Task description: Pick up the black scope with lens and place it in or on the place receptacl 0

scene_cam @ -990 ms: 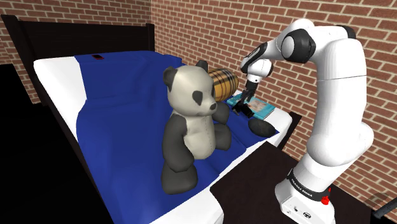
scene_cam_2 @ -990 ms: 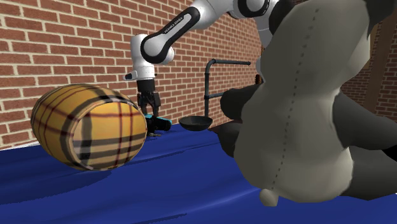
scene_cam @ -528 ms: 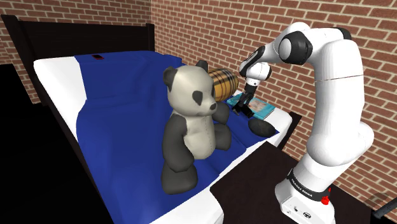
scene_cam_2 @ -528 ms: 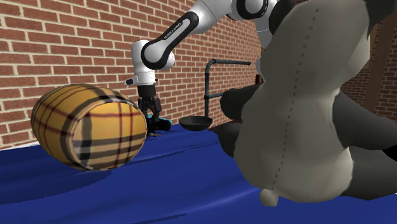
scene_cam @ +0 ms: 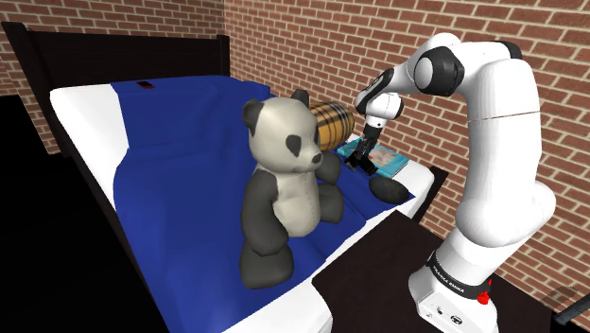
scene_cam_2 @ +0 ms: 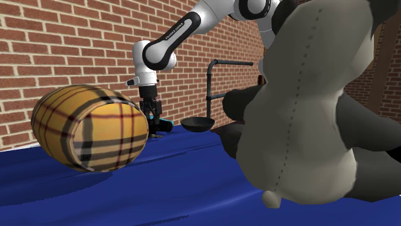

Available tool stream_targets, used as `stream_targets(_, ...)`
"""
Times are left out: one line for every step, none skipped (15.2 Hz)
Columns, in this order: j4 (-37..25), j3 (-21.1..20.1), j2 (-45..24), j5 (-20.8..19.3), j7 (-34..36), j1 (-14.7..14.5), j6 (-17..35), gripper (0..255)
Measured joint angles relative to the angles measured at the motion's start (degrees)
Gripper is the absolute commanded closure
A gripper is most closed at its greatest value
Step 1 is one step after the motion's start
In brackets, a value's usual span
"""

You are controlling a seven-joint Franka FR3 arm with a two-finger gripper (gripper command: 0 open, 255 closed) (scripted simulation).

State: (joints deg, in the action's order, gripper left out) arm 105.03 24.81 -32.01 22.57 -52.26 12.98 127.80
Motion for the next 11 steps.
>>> stream_targets(0.00, 0.00, 0.00, 0.00, 0.00, 0.01, -0.01, 255)
stream_targets(-0.01, 0.00, -0.01, 0.00, -0.01, 0.01, -0.01, 255)
stream_targets(-0.02, 0.00, -0.01, 0.00, -0.01, 0.01, -0.01, 255)
stream_targets(-0.02, 0.00, -0.01, 0.00, -0.01, 0.01, -0.01, 255)
stream_targets(-0.03, 0.01, -0.02, 0.00, 0.00, 0.02, -0.01, 255)
stream_targets(0.00, 0.01, 0.00, 0.00, 0.00, 0.01, 0.01, 255)
stream_targets(0.00, 0.10, 0.24, -0.15, 0.12, -0.07, -0.25, 255)
stream_targets(0.10, 0.25, 0.68, -0.38, 0.30, -0.23, -0.57, 255)
stream_targets(-0.16, 0.39, 0.96, -0.60, 0.42, -0.24, -1.09, 255)
stream_targets(0.01, 0.57, 1.49, -0.85, 0.57, -0.38, -1.41, 255)
stream_targets(-0.12, 0.74, 1.95, -1.14, 0.83, -0.53, -1.96, 255)
